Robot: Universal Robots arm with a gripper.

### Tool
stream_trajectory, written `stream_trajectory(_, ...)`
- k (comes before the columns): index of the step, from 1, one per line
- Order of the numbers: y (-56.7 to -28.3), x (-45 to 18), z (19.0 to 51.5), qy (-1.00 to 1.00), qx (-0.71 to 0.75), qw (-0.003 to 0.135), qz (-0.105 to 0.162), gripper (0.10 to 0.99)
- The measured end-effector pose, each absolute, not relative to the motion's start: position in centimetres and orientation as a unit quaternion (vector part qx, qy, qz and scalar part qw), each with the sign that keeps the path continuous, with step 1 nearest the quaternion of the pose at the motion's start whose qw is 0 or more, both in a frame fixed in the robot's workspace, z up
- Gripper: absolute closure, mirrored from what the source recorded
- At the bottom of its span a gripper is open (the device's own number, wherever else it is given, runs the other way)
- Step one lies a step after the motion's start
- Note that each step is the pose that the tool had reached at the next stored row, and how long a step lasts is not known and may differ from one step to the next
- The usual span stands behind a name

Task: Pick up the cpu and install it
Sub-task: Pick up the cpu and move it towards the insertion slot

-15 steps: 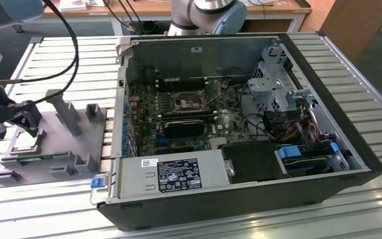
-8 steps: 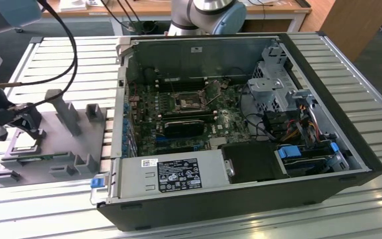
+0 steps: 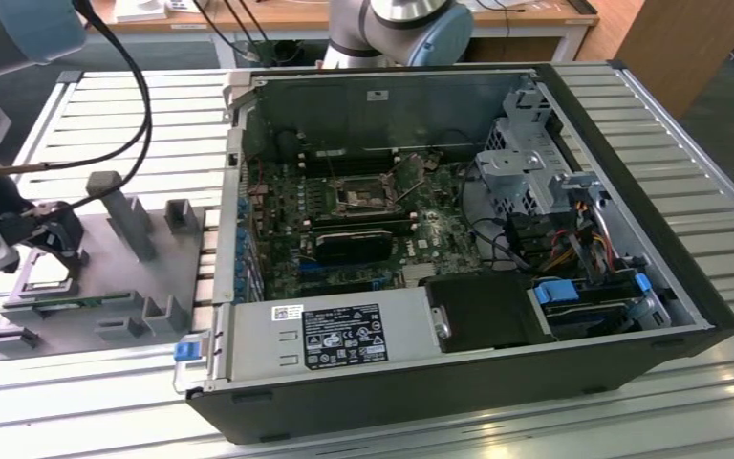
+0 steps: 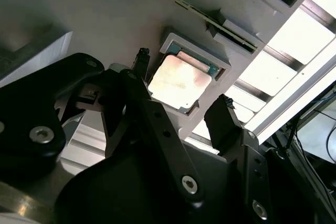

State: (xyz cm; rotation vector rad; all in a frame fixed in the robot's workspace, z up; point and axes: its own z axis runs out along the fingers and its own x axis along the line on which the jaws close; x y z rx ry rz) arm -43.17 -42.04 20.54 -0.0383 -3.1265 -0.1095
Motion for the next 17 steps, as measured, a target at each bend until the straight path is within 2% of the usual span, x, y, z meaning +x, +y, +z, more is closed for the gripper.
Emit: stream_trajectory(17,-41.4,-43.7,18.6,-0.999,-0.012,0.007,-0.036,0.38)
